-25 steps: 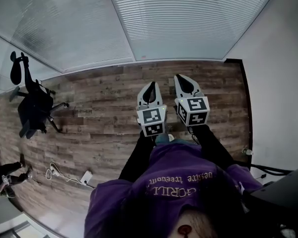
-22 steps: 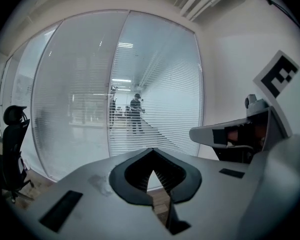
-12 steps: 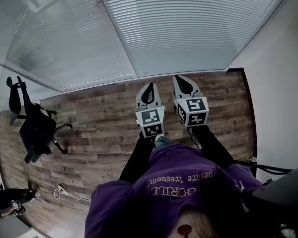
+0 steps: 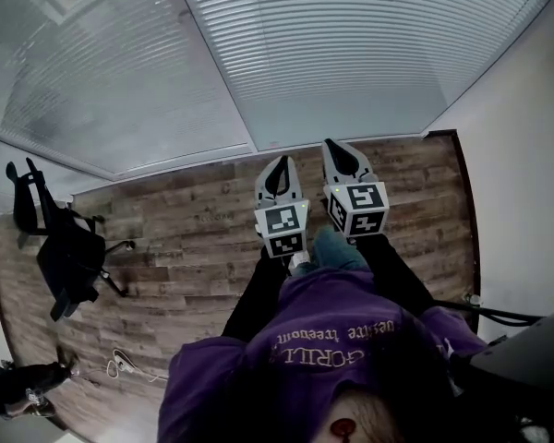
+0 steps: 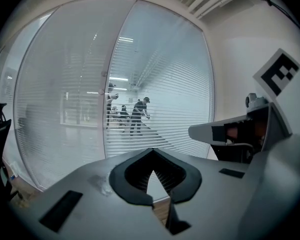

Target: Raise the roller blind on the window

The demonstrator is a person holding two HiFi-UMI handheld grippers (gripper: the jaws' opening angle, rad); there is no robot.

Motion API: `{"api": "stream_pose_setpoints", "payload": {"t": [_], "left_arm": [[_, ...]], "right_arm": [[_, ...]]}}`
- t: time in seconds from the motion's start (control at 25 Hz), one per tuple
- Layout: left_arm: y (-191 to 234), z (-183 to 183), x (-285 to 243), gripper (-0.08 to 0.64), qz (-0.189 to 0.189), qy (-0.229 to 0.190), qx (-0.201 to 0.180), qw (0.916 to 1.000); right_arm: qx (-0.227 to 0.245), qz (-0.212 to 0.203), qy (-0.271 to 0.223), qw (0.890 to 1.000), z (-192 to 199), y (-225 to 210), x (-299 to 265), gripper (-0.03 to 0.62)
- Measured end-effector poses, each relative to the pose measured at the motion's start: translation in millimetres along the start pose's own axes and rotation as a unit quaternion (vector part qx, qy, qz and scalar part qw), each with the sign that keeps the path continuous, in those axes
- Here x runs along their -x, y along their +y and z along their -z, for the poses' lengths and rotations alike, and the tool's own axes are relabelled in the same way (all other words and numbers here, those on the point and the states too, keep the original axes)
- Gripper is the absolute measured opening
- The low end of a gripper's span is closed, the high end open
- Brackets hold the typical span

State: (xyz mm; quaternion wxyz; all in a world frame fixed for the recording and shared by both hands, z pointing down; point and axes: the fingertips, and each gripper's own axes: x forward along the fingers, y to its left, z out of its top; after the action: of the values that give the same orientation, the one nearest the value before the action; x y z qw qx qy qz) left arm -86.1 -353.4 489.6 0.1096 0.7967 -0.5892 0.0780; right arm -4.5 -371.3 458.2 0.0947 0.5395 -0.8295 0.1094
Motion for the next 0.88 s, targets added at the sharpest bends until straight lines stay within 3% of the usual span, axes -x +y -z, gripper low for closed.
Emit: {"api": "stream_pose_setpoints", "payload": {"t": [0.52,0.88], "left_arm": [[43,-37,-101,-0.005,-0.038,-0.004,0.013,0.9992],[52,-72,-178,-0.005,-0.075,-0.026,0.032,0.9963]], "right_arm": [[0.006,-0.044,0.006,0.999,-38,-33,-111,-0.003],[0.015,-0.070,0.011,0.997,-65,-81,-172,-0.003]]}}
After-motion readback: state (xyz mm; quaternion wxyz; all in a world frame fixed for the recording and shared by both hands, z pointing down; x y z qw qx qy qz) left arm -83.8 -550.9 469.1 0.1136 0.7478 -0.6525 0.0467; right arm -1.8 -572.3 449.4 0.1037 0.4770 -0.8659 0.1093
